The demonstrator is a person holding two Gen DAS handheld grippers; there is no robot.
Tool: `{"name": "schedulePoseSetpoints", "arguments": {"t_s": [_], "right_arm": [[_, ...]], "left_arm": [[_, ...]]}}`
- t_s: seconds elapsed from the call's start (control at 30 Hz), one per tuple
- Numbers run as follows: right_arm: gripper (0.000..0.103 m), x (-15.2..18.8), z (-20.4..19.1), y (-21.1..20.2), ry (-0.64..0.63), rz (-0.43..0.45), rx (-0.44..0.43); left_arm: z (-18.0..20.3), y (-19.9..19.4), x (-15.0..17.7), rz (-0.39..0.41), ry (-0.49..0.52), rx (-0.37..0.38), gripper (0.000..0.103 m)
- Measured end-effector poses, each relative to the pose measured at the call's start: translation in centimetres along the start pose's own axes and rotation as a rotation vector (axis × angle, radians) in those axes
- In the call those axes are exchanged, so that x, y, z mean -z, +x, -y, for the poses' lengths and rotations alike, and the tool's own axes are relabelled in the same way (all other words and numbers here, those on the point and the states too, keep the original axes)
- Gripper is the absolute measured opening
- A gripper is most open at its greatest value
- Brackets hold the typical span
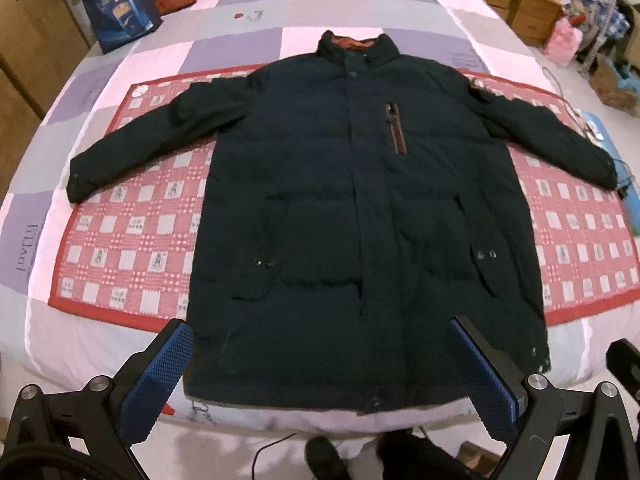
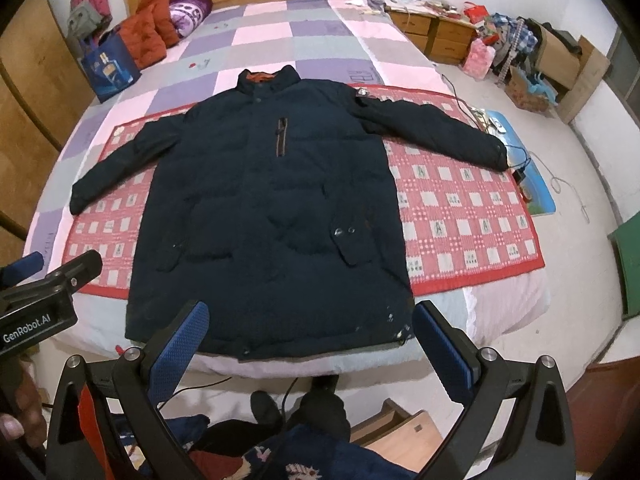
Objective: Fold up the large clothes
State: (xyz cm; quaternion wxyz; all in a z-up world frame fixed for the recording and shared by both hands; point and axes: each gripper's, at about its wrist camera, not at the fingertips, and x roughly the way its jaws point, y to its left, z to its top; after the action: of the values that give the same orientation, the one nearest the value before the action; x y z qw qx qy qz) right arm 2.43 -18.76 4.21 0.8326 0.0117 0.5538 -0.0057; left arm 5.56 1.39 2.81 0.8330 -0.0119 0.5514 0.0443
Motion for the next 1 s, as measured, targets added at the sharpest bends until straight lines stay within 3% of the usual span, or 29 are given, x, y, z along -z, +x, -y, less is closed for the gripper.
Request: {"name": "schedulePoseSetpoints", "arguments": {"t_s": [0.27,0.5,0.67,0.87,1.0], "right_arm": [[0.103,-6.3,3.9,2.3,-0.040,0.027,-0.016],[0.103,-14.0,5.9,2.5,-0.130,0.094,-0.015],[0.103,-19.0,7.0,3.0,-0.123,0.135,-0.014],[0.103,-23.6,7.7,4.9,-0.069,0.113,-0.002],[0.103,-27.9,7.3,5.2,-0.088,0.187,0.032]], "left_arm": [[2.8,1.1,-4.9,-0.003,-0.064,-0.047,0.103],[4.2,1.2,-10.0,-0.001,-0.090,-0.080,0.103],[3.9,2.2,-13.7,0.017,-0.104,-0.079,0.103],[3.1,5.2,-18.8,-0.018,-0.067,-0.046,0.103],[3.2,7.5,-22.8,0.038,-0.010,-0.046,0.103]]}}
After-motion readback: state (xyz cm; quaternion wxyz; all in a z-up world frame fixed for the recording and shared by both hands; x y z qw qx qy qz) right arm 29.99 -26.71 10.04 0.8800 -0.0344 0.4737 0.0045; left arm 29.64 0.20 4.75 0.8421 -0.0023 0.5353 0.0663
